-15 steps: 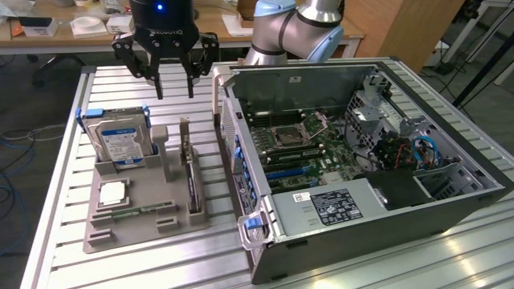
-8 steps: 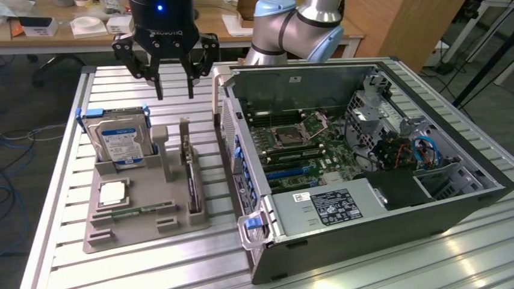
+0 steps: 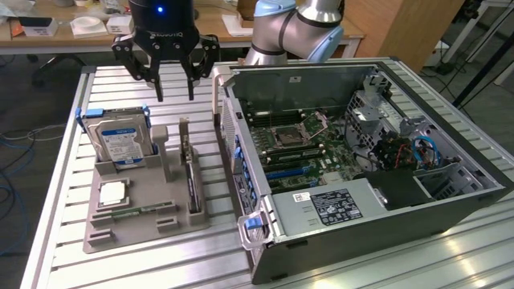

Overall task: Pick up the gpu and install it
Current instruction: 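Pick up the gpu and move the gpu toward the slot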

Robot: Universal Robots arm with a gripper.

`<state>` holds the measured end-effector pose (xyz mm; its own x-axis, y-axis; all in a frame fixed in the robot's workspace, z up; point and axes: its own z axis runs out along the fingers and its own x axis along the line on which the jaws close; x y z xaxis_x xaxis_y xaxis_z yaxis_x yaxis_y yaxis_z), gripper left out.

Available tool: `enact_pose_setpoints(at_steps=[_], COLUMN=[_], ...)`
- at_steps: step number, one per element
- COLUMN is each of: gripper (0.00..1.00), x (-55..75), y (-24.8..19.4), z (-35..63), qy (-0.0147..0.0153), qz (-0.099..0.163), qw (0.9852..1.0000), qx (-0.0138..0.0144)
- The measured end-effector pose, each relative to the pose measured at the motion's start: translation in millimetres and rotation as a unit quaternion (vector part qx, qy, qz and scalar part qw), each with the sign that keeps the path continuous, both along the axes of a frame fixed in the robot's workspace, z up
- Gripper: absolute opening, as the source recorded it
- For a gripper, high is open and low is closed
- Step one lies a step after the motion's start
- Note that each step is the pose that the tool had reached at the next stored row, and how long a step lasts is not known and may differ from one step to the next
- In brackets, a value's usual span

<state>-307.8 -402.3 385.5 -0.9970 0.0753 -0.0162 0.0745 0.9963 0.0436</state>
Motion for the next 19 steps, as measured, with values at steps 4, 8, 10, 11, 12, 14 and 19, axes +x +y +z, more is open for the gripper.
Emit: enact_pose_setpoints(at_steps=[4, 8, 10, 11, 12, 14, 19], gripper=[0.53, 0.53, 0.53, 0.53, 0.53, 0.53, 0.53], x=[0.0, 0.0, 0.0, 0.0, 0.0, 0.0, 0.0], y=[-1.9, -3.1, -3.2, -3.2, -3.2, -3.4, -5.0], z=[-0.1, -0.2, -0.2, -0.1, -0.1, -0.1, -0.2], qy=[0.0000, 0.0000, 0.0000, 0.0000, 0.0000, 0.0001, 0.0000], qz=[0.000, 0.000, 0.000, 0.000, 0.000, 0.000, 0.000], qw=[1.0000, 1.0000, 1.0000, 1.0000, 1.0000, 1.0000, 1.0000], qx=[-0.0003, -0.0005, -0.0005, -0.0005, -0.0005, -0.0005, -0.0005])
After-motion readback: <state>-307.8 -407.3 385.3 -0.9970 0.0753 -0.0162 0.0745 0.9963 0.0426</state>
